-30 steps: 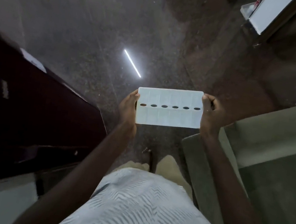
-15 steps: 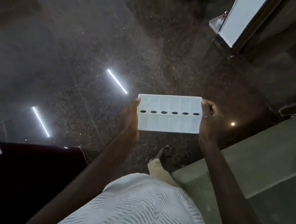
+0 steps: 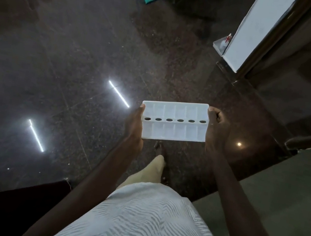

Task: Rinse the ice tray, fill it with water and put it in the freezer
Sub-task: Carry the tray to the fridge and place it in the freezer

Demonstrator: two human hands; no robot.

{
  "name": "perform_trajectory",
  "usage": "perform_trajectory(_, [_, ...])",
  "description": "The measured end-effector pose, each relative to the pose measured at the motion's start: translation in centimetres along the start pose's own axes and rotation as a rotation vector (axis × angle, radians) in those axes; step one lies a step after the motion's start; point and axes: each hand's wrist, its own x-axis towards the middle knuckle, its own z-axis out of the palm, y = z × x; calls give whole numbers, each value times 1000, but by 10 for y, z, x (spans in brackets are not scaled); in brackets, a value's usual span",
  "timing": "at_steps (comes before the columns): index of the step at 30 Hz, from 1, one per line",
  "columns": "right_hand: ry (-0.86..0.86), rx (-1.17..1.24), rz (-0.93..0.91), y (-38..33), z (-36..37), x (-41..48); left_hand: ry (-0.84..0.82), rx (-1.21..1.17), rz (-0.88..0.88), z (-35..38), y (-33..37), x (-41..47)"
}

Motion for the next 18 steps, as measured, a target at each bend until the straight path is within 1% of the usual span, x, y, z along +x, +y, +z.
perform_trajectory(4, [-36,-42,-42,-17,22,57,-25,-64,6,28,22,37])
perform_trajectory(7, [-79,-92,-70,-30,38,95,31,-93,6,46,38,62])
perform_trajectory(13, [-181,-141,-111,-52,76,157,63,-147,-3,65,72,100])
perform_trajectory(18, [-316,-167,-170,-66,107,192,129,-219,19,64,93,111])
